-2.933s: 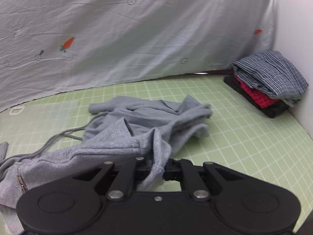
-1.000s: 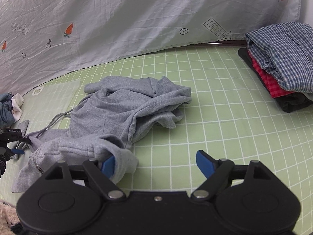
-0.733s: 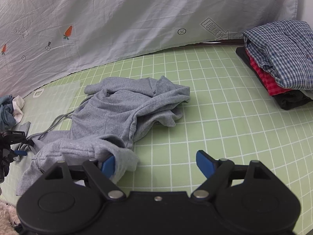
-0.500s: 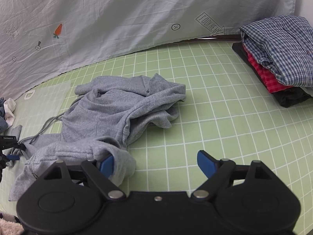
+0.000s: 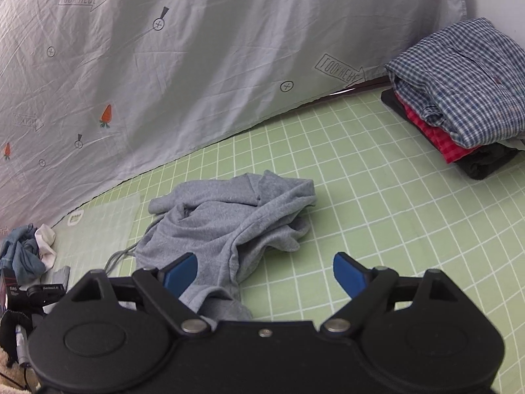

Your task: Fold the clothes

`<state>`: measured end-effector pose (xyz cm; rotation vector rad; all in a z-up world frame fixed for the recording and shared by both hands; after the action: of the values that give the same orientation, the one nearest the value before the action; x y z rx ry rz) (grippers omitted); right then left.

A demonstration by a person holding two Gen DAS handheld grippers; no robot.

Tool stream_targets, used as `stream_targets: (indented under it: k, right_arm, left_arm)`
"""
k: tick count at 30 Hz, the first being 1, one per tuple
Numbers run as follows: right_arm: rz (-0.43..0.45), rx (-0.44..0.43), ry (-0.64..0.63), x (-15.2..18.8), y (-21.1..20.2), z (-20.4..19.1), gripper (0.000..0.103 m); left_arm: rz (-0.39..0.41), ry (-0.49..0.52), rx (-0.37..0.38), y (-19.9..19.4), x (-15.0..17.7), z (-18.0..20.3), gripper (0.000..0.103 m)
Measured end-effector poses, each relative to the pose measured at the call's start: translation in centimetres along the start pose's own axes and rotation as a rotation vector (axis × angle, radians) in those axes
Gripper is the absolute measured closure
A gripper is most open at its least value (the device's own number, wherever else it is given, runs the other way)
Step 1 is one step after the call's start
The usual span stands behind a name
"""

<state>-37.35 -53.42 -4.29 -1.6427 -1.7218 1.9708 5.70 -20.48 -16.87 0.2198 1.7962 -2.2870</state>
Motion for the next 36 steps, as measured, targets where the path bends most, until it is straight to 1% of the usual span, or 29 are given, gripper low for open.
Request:
stream_targets:
  k: [3, 5, 6, 8, 10, 12, 13, 14, 15, 17, 18, 19, 20, 22, 23, 24, 26, 31, 33, 36]
  right_arm:
    - [0.020, 0.022, 0.059, -0.8, 2.3, 0.8, 0.013]
    - [0.034, 0.028, 0.102, -1.4, 4.4, 1.1, 0.014]
    - [0.041, 0.031, 0.123, -1.7, 5.5, 1.2, 0.017]
    - [0.054, 0.040, 0.161, -2.3, 7.8, 1.5, 0.018]
    - [0.057, 0.054, 0.191, -3.1, 10.3, 1.8, 0.018]
    - [0.043, 0.063, 0.217, -3.9, 13.0, 2.2, 0.018]
    - [0.026, 0.075, 0.222, -4.2, 14.3, 2.4, 0.018]
    - [0.006, 0.088, 0.224, -4.4, 15.5, 2.5, 0.018]
    - [-0.013, 0.100, 0.226, -4.7, 16.7, 2.6, 0.018]
    - [-0.022, 0.095, 0.245, -5.1, 18.1, 2.7, 0.020]
    - [-0.023, 0.090, 0.255, -5.2, 18.7, 2.7, 0.024]
    - [-0.025, 0.082, 0.264, -5.3, 19.1, 2.7, 0.035]
    - [-0.016, 0.072, 0.271, -5.4, 19.1, 2.6, 0.042]
    - [0.013, 0.050, 0.285, -5.5, 18.7, 2.6, 0.069]
    - [0.028, 0.039, 0.292, -5.6, 18.5, 2.5, 0.076]
    - [0.042, 0.028, 0.299, -5.6, 18.3, 2.5, 0.085]
    - [0.096, 0.051, 0.297, -5.7, 16.8, 2.7, 0.087]
    - [0.230, 0.113, 0.256, -5.7, 11.1, 3.6, 0.093]
    - [0.282, 0.148, 0.240, -5.1, 8.4, 3.7, 0.094]
    - [0.351, 0.194, 0.253, -3.9, 4.3, 4.1, 0.095]
  left_arm:
    - [0.015, 0.013, -0.008, 0.1, 0.1, 0.4, 0.038]
    - [0.028, 0.025, -0.018, 0.2, 0.2, 0.8, 0.039]
    - [0.034, 0.032, -0.022, 0.3, 0.2, 1.0, 0.039]
    - [0.049, 0.049, -0.032, 0.4, 0.2, 1.4, 0.041]
    - [0.066, 0.069, -0.043, 0.6, 0.2, 1.9, 0.049]
    - [0.081, 0.082, -0.046, 0.7, 0.0, 2.2, 0.064]
    - [0.087, 0.085, -0.049, 0.8, -0.1, 2.3, 0.070]
    - [0.088, 0.084, -0.048, 0.9, -0.3, 2.4, 0.080]
    - [0.090, 0.082, -0.046, 1.0, -0.5, 2.5, 0.086]
    - [0.082, 0.062, -0.026, 1.1, -0.8, 2.6, 0.091]
    - [0.084, 0.058, -0.021, 1.1, -0.9, 2.6, 0.092]
    - [0.087, 0.055, -0.017, 1.0, -0.9, 2.7, 0.092]
    - [0.088, 0.068, -0.021, 0.9, -0.9, 3.0, 0.093]
    - [0.098, 0.089, -0.021, 0.6, -1.1, 3.6, 0.093]
    - [0.106, 0.095, -0.016, 0.4, -1.1, 3.8, 0.093]
    - [0.123, 0.092, -0.012, 0.0, -1.4, 3.9, 0.094]
    - [0.156, 0.087, -0.002, -0.8, -1.8, 4.0, 0.094]
    - [0.303, 0.074, -0.009, -4.4, -3.0, 2.9, 0.094]
    - [0.361, 0.058, -0.018, -6.0, -3.4, 2.0, 0.094]
    - [0.444, 0.021, -0.040, -8.8, -4.2, 0.4, 0.094]
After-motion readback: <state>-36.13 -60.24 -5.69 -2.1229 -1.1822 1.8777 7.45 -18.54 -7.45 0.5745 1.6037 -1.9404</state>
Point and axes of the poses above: each gripper's, at about its wrist camera, not at the fingertips, and y roughly the way its jaws point, z to its right, x to its underside, the point moved 2 cm from there along y, roughly the way its jaws point, and after that the axes turned 11 degrees about -y, right-handed, at the moved point
